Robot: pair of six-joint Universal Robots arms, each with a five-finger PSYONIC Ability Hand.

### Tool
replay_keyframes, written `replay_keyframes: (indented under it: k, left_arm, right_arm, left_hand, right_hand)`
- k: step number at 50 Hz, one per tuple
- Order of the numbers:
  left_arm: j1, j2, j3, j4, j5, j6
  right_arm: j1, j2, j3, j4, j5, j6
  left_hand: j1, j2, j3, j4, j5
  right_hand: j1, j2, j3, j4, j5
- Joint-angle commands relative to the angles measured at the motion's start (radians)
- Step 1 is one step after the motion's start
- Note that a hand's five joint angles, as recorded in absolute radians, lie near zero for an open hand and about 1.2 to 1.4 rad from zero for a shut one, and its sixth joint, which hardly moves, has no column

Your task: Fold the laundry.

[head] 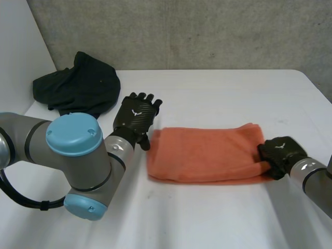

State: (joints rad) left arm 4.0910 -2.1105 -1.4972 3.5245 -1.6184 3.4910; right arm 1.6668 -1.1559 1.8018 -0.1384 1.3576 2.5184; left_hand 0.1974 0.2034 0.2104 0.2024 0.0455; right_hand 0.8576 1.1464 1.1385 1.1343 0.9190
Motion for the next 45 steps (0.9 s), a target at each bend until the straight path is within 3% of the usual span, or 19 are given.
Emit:
replay_keyframes:
  k: [1,11,13,17,19,22,25,31,37,45]
  left_arm:
    - [0.02,0.056,-0.023,-0.044,-0.003,-0.001]
    - [0.083,0.147,-0.048,-0.059,-0.014,-0.012]
    - [0.085,0.152,-0.051,-0.059,-0.023,-0.012]
    - [0.085,0.155,-0.057,-0.059,-0.052,-0.026]
    - [0.08,0.152,-0.057,-0.059,-0.055,-0.044]
    - [0.072,0.147,-0.046,-0.058,-0.055,-0.079]
    - [0.06,0.145,-0.035,-0.059,-0.055,-0.105]
    - [-0.03,0.08,0.041,-0.075,-0.04,-0.155]
    - [-0.099,-0.019,0.135,-0.19,0.041,-0.205]
    - [-0.119,-0.172,0.262,-0.318,0.083,-0.297]
  right_arm:
    - [0.042,-0.001,-0.07,-0.066,0.135,-0.079]
    - [0.43,-0.001,-0.21,-0.099,0.114,-0.078]
    - [0.482,0.002,-0.205,-0.127,0.086,-0.081]
    - [0.589,0.045,-0.158,-0.161,-0.065,-0.081]
    - [0.594,0.062,-0.153,-0.161,-0.095,-0.079]
    - [0.59,0.067,-0.142,-0.152,-0.118,-0.061]
    - [0.574,0.053,-0.139,-0.141,-0.117,0.003]
    - [0.377,-0.063,-0.15,-0.083,-0.109,0.31]
    - [0.286,-0.035,-0.212,0.031,-0.129,0.561]
    - [0.278,0.096,-0.295,0.126,-0.117,0.573]
  left_hand:
    - [-0.019,-0.025,-0.032,-0.024,-0.042]
    - [-0.023,-0.029,-0.036,-0.028,-0.045]
    - [-0.023,-0.029,-0.036,-0.028,-0.045]
    - [-0.023,-0.029,-0.036,-0.028,-0.045]
    - [-0.022,-0.028,-0.035,-0.027,-0.045]
    - [-0.019,-0.025,-0.032,-0.024,-0.042]
    - [-0.016,-0.022,-0.029,-0.021,-0.039]
    - [-0.004,-0.01,-0.018,-0.009,-0.027]
    - [-0.002,-0.008,-0.015,-0.006,-0.024]
    - [0.016,0.01,0.003,0.011,-0.007]
  right_hand:
    - [0.539,0.25,0.258,0.262,0.303]
    - [0.539,0.25,0.258,0.262,0.303]
    - [0.539,0.25,0.258,0.262,0.303]
    - [0.539,0.25,0.258,0.262,0.303]
    - [0.539,0.25,0.258,0.262,0.303]
    - [-0.376,-0.665,-0.657,-0.653,-0.612]
    - [-0.683,-0.972,-0.964,-0.96,-0.919]
    - [-0.683,-0.972,-0.964,-0.96,-0.919]
    - [-0.683,-0.972,-0.964,-0.96,-0.919]
    - [-0.683,-0.972,-0.964,-0.96,-0.919]
